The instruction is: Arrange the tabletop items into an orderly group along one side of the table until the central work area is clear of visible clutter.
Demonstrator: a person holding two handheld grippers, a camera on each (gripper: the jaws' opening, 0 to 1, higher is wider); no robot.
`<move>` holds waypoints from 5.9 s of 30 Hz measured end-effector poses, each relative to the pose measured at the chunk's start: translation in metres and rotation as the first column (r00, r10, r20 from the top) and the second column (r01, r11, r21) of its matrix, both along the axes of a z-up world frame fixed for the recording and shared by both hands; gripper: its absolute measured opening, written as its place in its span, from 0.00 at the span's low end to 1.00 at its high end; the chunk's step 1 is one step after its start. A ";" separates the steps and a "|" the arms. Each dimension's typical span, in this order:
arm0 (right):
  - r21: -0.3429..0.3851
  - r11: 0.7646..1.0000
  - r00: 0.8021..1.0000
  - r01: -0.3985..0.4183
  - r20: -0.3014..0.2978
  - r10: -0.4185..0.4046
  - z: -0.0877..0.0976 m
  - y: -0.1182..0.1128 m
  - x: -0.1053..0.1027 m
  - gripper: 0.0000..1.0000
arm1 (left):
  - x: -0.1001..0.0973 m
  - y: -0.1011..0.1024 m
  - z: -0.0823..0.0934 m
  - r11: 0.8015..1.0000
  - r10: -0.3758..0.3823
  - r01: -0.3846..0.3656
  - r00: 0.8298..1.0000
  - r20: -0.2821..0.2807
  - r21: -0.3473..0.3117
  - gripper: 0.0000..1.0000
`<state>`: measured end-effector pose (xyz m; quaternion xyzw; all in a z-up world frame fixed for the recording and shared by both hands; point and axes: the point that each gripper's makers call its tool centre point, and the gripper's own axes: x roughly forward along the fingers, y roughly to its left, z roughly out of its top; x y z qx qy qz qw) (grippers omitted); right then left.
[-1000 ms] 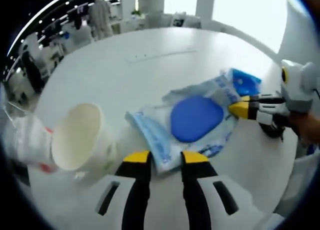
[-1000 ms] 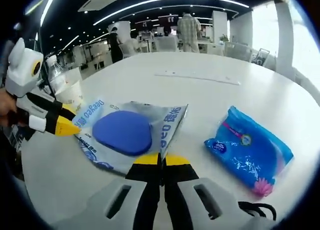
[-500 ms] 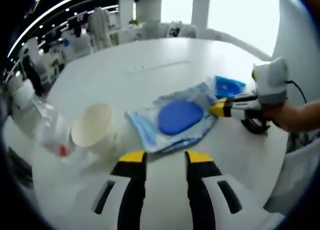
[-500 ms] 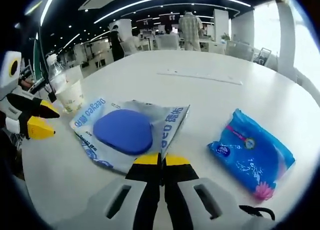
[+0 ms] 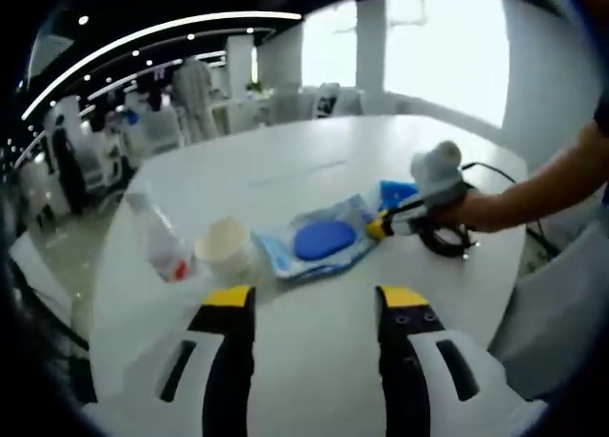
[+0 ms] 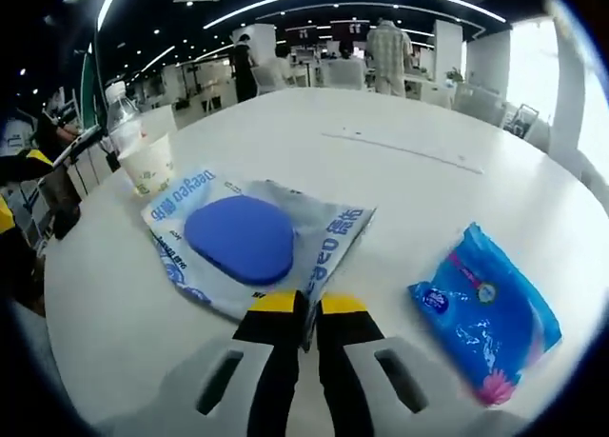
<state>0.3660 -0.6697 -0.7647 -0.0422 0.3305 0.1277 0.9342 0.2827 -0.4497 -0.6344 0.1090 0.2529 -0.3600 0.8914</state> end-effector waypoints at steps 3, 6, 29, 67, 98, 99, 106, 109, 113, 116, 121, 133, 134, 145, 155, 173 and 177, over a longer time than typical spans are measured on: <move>-0.010 1.000 1.000 -0.017 0.002 0.017 0.001 -0.001 0.000 0.08 | -0.012 0.013 0.005 1.000 0.013 -0.013 1.000 0.006 0.006 0.52; -0.042 0.998 0.999 -0.047 0.013 0.047 0.002 -0.002 0.001 0.10 | -0.023 0.022 0.007 1.000 0.019 -0.019 1.000 0.010 0.006 0.55; -0.107 0.981 0.984 -0.163 0.055 0.169 0.038 -0.001 -0.003 0.60 | -0.048 0.049 0.011 0.999 0.034 -0.035 0.998 0.051 0.005 0.74; -0.207 0.939 0.958 -0.274 0.024 0.285 0.094 -0.054 -0.017 1.00 | -0.073 0.047 0.003 0.998 0.062 -0.063 0.997 0.048 0.024 0.95; -0.268 0.937 0.975 -0.222 -0.074 0.210 0.077 -0.137 -0.024 0.95 | -0.076 0.041 -0.003 0.999 0.037 -0.038 0.999 0.022 0.036 0.95; -0.266 0.938 0.975 -0.221 -0.077 0.207 0.076 -0.138 -0.024 0.95 | -0.076 0.041 -0.002 0.999 0.035 -0.036 0.999 0.026 0.038 0.95; -0.257 0.942 0.976 -0.215 -0.097 0.197 0.067 -0.148 -0.024 0.89 | -0.077 0.038 -0.001 0.999 0.018 -0.019 0.999 0.033 0.030 0.95; -0.262 0.941 0.975 -0.215 -0.118 0.190 0.061 -0.153 -0.026 0.87 | -0.077 0.038 -0.002 0.999 0.013 -0.014 0.999 0.031 0.037 0.95; -0.276 0.934 0.972 -0.226 -0.128 0.198 0.055 -0.154 -0.026 0.79 | -0.078 0.038 -0.004 0.999 0.010 -0.011 1.000 0.026 0.046 0.94; -0.290 0.924 0.967 -0.247 -0.136 0.216 0.052 -0.153 -0.024 0.73 | -0.079 0.038 -0.005 0.999 0.004 -0.006 1.000 0.027 0.052 0.94; -0.307 0.911 0.960 -0.276 -0.134 0.246 0.049 -0.149 -0.017 0.65 | -0.079 0.037 -0.006 0.998 -0.002 0.001 1.000 0.025 0.055 0.93; -0.325 0.877 0.935 -0.354 -0.157 0.319 0.037 -0.140 -0.003 0.35 | -0.080 0.038 -0.009 0.998 -0.005 0.004 1.000 0.020 0.069 0.93; -0.320 0.876 0.932 -0.360 -0.168 0.321 0.035 -0.139 -0.002 0.34 | -0.080 0.038 -0.010 0.997 -0.005 0.004 1.000 0.020 0.071 0.92; -0.290 0.879 0.922 -0.379 -0.204 0.330 0.025 -0.127 0.007 0.21 | -0.080 0.041 -0.014 0.996 -0.009 0.008 1.000 0.014 0.086 0.91; -0.306 0.857 0.904 -0.414 -0.248 0.348 0.019 -0.127 0.000 0.00 | -0.081 0.041 -0.017 0.995 -0.013 0.013 1.000 0.008 0.098 0.91; -0.367 0.789 0.870 -0.493 -0.235 0.434 0.042 -0.123 -0.007 0.00 | -0.080 0.040 -0.015 0.995 -0.023 0.021 1.000 0.018 0.102 0.90; -0.399 0.745 0.845 -0.534 -0.239 0.478 0.049 -0.119 -0.009 0.00 | -0.080 0.040 -0.015 0.994 -0.027 0.025 0.999 0.019 0.105 0.90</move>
